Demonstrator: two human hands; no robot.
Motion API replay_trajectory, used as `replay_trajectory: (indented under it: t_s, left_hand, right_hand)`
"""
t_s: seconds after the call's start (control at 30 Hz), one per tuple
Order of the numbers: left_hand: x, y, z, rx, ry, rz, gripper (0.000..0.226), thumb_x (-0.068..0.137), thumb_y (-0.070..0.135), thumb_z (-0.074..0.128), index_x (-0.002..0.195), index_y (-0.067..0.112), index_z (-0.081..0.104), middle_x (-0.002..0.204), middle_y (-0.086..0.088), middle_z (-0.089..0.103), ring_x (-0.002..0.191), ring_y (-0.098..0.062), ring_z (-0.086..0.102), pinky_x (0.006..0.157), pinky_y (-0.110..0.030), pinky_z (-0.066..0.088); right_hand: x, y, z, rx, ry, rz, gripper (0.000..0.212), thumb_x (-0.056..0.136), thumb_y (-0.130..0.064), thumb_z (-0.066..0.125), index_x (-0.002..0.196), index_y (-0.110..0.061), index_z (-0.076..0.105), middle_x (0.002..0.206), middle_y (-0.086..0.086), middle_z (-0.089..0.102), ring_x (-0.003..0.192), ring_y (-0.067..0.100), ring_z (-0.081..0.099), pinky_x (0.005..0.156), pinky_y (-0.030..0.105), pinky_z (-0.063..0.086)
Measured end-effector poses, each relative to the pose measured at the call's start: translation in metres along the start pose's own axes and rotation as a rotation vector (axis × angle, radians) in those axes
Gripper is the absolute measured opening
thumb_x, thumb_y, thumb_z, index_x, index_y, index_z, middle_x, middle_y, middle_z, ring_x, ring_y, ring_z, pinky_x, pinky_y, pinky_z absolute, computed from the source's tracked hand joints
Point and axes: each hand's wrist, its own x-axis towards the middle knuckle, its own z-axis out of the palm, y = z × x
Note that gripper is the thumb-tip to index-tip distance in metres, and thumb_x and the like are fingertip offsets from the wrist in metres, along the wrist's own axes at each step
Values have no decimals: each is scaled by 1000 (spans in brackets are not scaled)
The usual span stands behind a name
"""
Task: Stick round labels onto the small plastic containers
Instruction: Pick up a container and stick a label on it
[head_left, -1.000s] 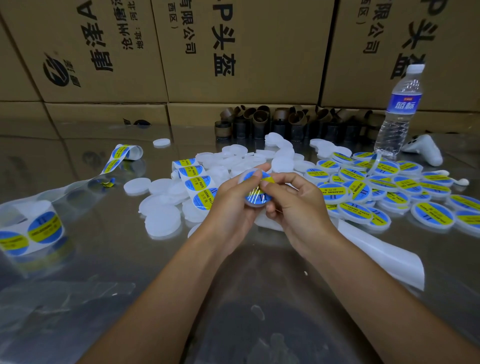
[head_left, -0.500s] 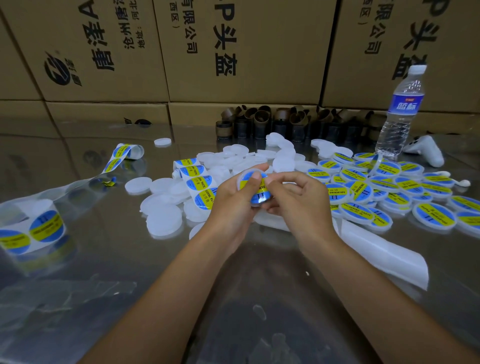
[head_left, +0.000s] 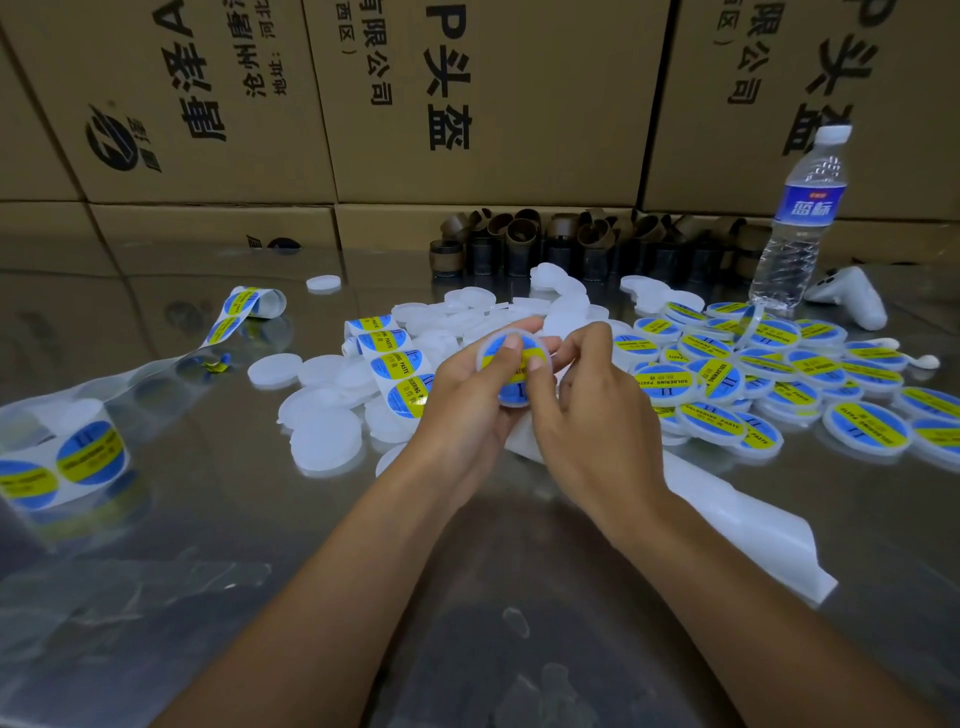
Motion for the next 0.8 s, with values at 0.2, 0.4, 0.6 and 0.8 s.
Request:
replay_trajectory:
  t_s: [0.2,0.4,0.6,0.8]
  left_hand:
    - [3,0,-3,-87,-7,0,34,100,24,39,92,10,69,94,-4,74,91,-15,70,77,-27,57]
    - [3,-3,-4,-40,-56,-1,28,90,32,49,94,15,71,102,-3,72,92,-18,69,77,-31,53]
    - [2,-9,-9,251,28,53,20,90,28,59,100,16,70,91,-2,74,85,-11,67,77,-21,53]
    - [3,-9,-10,256,103,82,12,90,23,60,94,19,70,85,-2,73,79,-14,62,76,-27,50]
  right_hand:
    - [3,-1,2,287,-52,168,21,89,-40,55,83,-21,48,61,-6,56,63,17,58,60,37,45]
    - [7,-4,-1,604,-82,253,20,91,-29,58,75,-17,63,57,-2,63,48,3,53,55,27,46]
    - [11,0,-4,701,54,331,20,93,-25,56,78,-11,58,56,2,60,42,4,51,46,15,41]
    - [11,-1,-3,667,71,303,10,91,-19,59,83,-24,56,54,-2,61,41,9,58,57,27,49]
